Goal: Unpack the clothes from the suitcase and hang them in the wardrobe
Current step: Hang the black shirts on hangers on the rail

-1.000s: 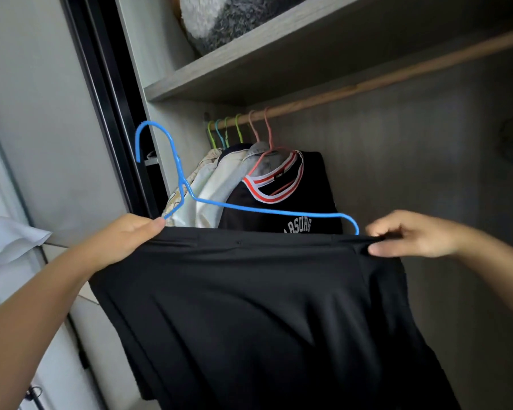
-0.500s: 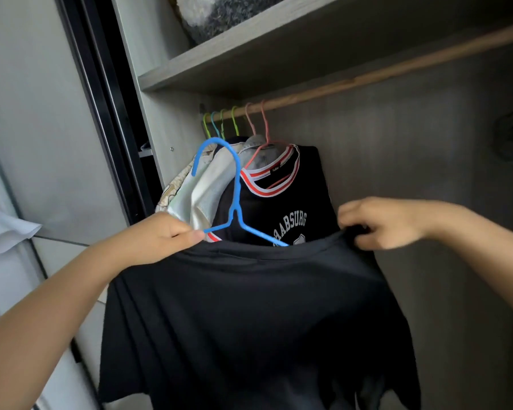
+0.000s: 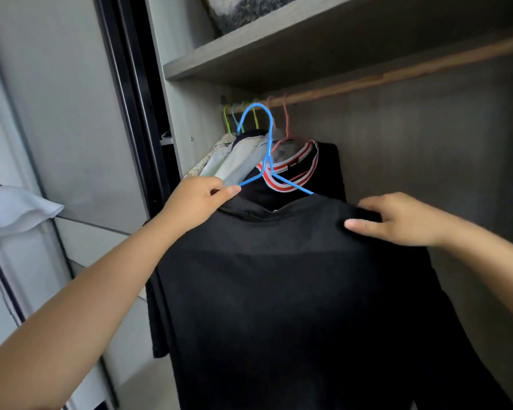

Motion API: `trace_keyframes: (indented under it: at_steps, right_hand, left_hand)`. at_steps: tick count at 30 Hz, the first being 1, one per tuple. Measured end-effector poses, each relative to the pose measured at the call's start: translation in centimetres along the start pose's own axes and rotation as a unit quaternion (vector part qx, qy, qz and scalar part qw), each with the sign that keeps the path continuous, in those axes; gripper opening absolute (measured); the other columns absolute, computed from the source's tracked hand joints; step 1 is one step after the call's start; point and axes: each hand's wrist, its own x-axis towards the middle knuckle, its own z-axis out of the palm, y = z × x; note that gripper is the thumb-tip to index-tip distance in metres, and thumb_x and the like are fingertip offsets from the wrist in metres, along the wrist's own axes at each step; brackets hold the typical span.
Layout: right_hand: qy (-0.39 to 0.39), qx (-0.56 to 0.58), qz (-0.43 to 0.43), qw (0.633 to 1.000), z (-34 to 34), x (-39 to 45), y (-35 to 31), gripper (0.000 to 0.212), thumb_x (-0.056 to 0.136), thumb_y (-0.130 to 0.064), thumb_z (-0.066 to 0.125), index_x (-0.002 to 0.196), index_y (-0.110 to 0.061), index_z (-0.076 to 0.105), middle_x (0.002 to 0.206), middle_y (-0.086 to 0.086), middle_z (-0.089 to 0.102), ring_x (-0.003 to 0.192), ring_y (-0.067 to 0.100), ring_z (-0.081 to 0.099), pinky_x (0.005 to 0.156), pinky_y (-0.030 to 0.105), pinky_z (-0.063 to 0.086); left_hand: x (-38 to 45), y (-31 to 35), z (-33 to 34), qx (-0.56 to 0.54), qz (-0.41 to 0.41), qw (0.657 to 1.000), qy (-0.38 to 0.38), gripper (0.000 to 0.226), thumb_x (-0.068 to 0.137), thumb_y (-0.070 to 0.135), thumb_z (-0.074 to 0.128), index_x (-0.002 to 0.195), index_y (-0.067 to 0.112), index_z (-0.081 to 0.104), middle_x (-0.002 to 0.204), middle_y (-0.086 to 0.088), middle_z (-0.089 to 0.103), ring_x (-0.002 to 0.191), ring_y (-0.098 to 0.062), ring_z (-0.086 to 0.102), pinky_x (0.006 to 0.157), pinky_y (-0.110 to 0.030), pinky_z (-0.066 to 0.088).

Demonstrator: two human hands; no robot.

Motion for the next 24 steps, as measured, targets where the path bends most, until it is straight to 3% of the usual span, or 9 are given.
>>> trace_keyframes:
  at_steps: [2, 4, 7, 9, 12, 16, 20, 22, 24]
  right_hand:
    - [0.106, -0.041, 0.038, 0.993, 0.1, -0.5, -0.2, 0.039, 0.090, -0.037, 0.049, 0.058, -0.018, 0.038, 0.056, -0.001, 0.044, 0.070, 0.028, 0.053, 0.061, 0.032, 0.030]
    - [0.186, -0.024, 0.076, 0.979, -1.0, -0.8, 0.9, 0.043, 0.088, -0.031, 0.054, 0.053, -0.021, 0.031, 0.050, -0.003, 0.037, 0.063, 0.025, 0.046, 0.059, 0.033, 0.029]
    - [0.220, -0.042, 0.071, 0.972, -3.0, -1.6, 3.3, 0.047, 0.086, -0.023, 0.059, 0.051, -0.024, 0.028, 0.049, -0.005, 0.036, 0.060, 0.022, 0.045, 0.058, 0.032, 0.029]
    - [0.211, -0.052, 0.062, 0.974, -3.3, -2.0, 4.3, 0.049, 0.086, -0.020, 0.060, 0.050, -0.025, 0.027, 0.049, -0.006, 0.035, 0.056, 0.021, 0.043, 0.054, 0.033, 0.026]
    - [0.249, -0.025, 0.026, 0.968, -3.6, -2.4, 5.0, 0.044, 0.078, -0.048, 0.055, 0.050, -0.027, 0.027, 0.046, -0.008, 0.034, 0.047, 0.009, 0.040, 0.054, 0.017, 0.032]
    - [0.293, 0.000, 0.034, 0.956, -4.3, -3.3, 5.8, 0.059, 0.071, -0.083, 0.026, 0.055, -0.027, 0.035, 0.050, -0.017, 0.037, 0.048, 0.010, 0.037, 0.056, 0.004, 0.032]
    - [0.337, -0.026, 0.013, 0.941, -4.6, -4.4, 7.5, 0.067, 0.073, -0.083, 0.023, 0.055, -0.022, 0.041, 0.044, -0.005, 0.038, 0.058, 0.009, 0.043, 0.053, 0.014, 0.034]
    - [0.325, -0.040, 0.021, 0.945, -4.7, -5.2, 8.4, 0.081, 0.071, -0.084, 0.026, 0.051, -0.009, 0.049, 0.042, 0.009, 0.046, 0.061, 0.008, 0.049, 0.052, 0.013, 0.034]
    - [0.295, -0.060, 0.022, 0.953, -4.9, -5.8, 9.1, 0.091, 0.070, -0.085, 0.026, 0.050, -0.001, 0.054, 0.042, 0.013, 0.048, 0.064, 0.010, 0.052, 0.052, 0.013, 0.035]
  left_hand:
    - [-0.1, 0.1, -0.5, 0.004, 0.036, 0.999, 0.006, 0.025, 0.085, 0.033, 0.060, 0.089, 0.010, 0.052, 0.074, -0.008, 0.051, 0.068, -0.016, 0.046, 0.067, -0.026, 0.033]
    - [-0.2, -1.0, -1.2, 0.022, 0.049, 0.998, -0.022, 0.047, 0.081, 0.039, 0.064, 0.116, 0.016, 0.044, 0.094, -0.003, 0.051, 0.087, -0.016, 0.048, 0.079, -0.026, 0.035]
    - [-0.9, -3.8, -1.9, -0.003, 0.004, 0.999, -0.047, 0.043, 0.073, 0.049, 0.063, 0.088, 0.009, 0.058, 0.076, -0.008, 0.053, 0.075, -0.016, 0.049, 0.070, -0.026, 0.036]
    - [-1.6, -5.0, -1.2, -0.039, -0.021, 0.997, -0.069, 0.068, 0.060, 0.064, 0.048, 0.065, -0.004, 0.055, 0.062, -0.009, 0.046, 0.062, -0.014, 0.043, 0.059, -0.025, 0.032]
    - [-2.4, -4.8, 0.3, -0.135, -0.048, 0.987, -0.074, 0.061, 0.065, 0.058, 0.048, 0.068, -0.001, 0.058, 0.068, -0.005, 0.048, 0.068, -0.013, 0.045, 0.059, -0.019, 0.032]
    - [-3.4, -4.0, 1.7, -0.326, -0.093, 0.924, -0.179, 0.049, 0.054, 0.081, 0.058, 0.065, 0.033, 0.063, 0.072, 0.014, 0.062, 0.073, -0.001, 0.056, 0.071, -0.016, 0.046]
    - [-3.3, -2.5, 3.1, -0.267, -0.090, 0.941, -0.187, 0.019, 0.096, 0.031, 0.038, 0.080, 0.034, 0.048, 0.080, 0.018, 0.047, 0.075, 0.006, 0.044, 0.069, -0.004, 0.037]
    - [-2.9, -2.6, 3.2, -0.200, -0.073, 0.955, -0.205, 0.018, 0.097, 0.022, 0.039, 0.084, 0.023, 0.051, 0.082, 0.011, 0.052, 0.075, 0.000, 0.048, 0.068, -0.007, 0.036]
    - [-2.4, -3.0, 2.9, -0.142, -0.059, 0.969, -0.193, 0.028, 0.094, 0.021, 0.048, 0.067, 0.012, 0.050, 0.063, 0.004, 0.049, 0.058, -0.001, 0.045, 0.056, -0.009, 0.033]
